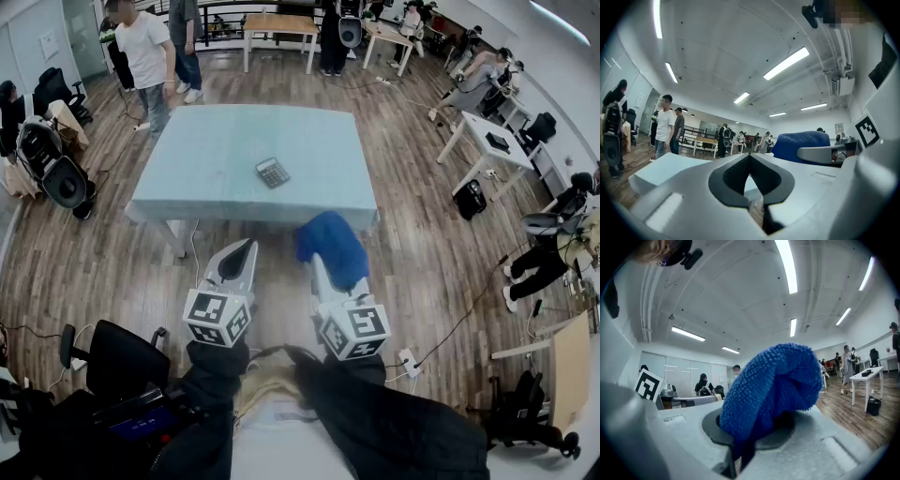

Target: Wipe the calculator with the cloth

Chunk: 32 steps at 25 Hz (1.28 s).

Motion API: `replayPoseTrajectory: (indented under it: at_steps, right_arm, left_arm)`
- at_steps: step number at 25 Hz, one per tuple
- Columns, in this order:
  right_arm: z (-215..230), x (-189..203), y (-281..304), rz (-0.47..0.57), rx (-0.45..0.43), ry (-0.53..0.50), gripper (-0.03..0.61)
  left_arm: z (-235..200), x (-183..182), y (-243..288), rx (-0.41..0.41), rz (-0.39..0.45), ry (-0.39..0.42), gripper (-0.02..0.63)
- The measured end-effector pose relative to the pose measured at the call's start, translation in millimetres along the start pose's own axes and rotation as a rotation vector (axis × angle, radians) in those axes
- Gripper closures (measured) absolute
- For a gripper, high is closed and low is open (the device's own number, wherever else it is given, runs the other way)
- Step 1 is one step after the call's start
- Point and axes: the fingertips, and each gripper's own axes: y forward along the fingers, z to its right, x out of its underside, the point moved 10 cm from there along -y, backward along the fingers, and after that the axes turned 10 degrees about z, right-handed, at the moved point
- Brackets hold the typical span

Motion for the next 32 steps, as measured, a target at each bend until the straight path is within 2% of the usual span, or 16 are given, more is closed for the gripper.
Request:
replayPoseTrajectory:
  at_steps: [7, 15, 19, 26, 32]
  right_arm:
    - [-5, 2, -7, -0.005, -0.017, -0.019, 0.526]
    - [13, 9, -21, -0.024, -0.014, -0.008, 0.525]
    - [10, 17, -29, -0.036, -0.034, 0.017, 0.522]
    - [42, 35, -42, -0.063, -0.044, 0.048, 0.522]
    - [55, 42, -43, -0.074, -0.061, 0.060, 0.522]
  left_arm:
    - [6, 5, 2, 0.012, -0.013, -0.011, 0.615]
    - [26, 22, 11, 0.017, -0.047, -0.019, 0.615]
    - [26, 33, -1, -0.008, -0.079, -0.036, 0.614]
    - [37, 60, 8, -0.067, -0.104, -0.045, 0.615]
    - [39, 70, 17, -0.083, -0.108, -0.049, 0.615]
